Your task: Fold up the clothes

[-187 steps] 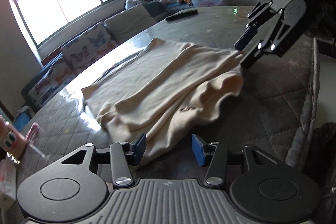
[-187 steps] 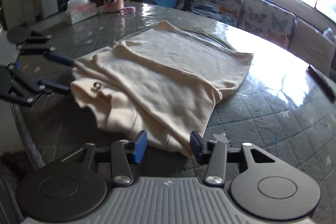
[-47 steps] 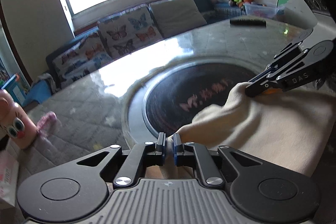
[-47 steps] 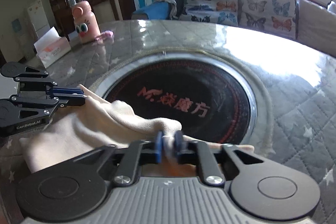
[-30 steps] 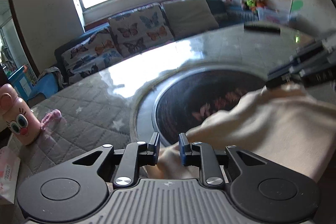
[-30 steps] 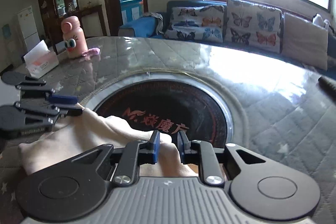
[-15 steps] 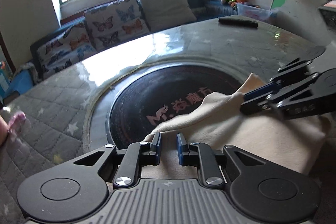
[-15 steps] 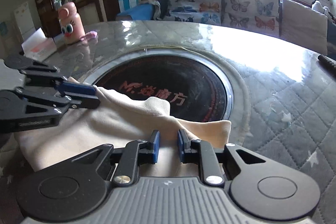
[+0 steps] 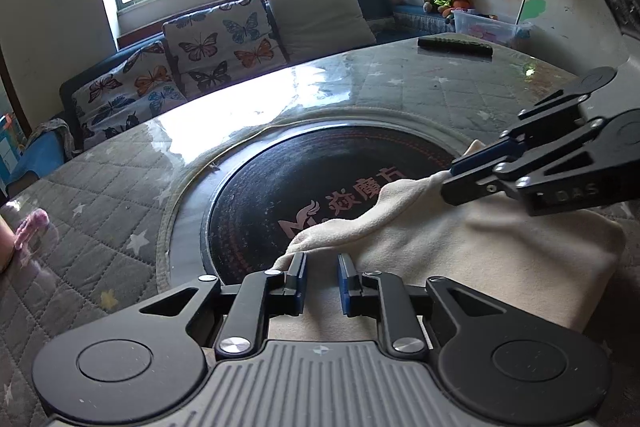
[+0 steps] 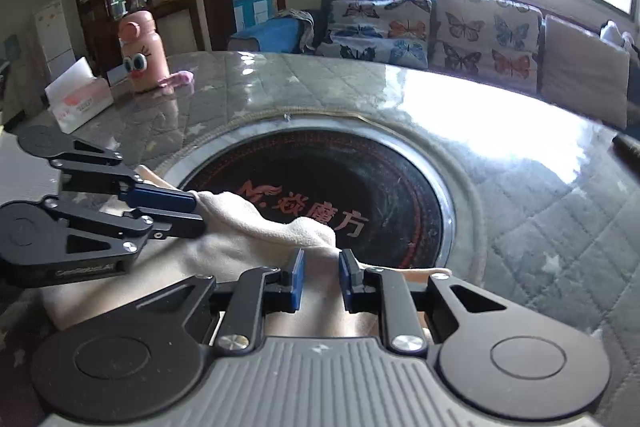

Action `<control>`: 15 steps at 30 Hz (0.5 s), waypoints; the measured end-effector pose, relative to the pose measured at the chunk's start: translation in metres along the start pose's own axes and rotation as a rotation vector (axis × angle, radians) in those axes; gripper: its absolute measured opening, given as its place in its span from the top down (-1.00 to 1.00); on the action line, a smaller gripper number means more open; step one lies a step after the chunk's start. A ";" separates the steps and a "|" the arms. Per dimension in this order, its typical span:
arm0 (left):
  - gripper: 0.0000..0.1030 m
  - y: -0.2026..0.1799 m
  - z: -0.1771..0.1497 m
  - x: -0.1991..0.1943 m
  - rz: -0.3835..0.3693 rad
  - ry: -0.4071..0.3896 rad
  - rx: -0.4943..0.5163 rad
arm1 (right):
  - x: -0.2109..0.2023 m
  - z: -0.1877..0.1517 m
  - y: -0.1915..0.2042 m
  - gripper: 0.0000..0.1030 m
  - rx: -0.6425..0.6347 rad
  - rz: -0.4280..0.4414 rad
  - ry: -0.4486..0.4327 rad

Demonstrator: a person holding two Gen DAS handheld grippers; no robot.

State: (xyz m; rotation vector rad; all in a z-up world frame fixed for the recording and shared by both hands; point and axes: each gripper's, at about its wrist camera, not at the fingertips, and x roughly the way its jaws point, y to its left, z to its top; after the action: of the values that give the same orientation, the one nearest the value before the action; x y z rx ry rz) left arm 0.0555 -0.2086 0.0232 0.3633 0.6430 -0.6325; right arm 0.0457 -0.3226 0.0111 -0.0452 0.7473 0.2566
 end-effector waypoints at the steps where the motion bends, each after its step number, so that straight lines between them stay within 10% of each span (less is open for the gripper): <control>1: 0.58 -0.002 0.000 -0.005 -0.002 -0.007 0.004 | -0.005 -0.001 0.002 0.65 -0.004 0.006 -0.002; 15: 0.33 -0.035 -0.036 -0.068 -0.054 -0.083 0.038 | -0.056 -0.040 0.060 0.60 -0.140 0.104 -0.020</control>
State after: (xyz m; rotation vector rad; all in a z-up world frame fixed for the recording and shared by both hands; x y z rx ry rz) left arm -0.0255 -0.1877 0.0366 0.3537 0.5633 -0.7089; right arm -0.0352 -0.2813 0.0223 -0.1361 0.7122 0.4080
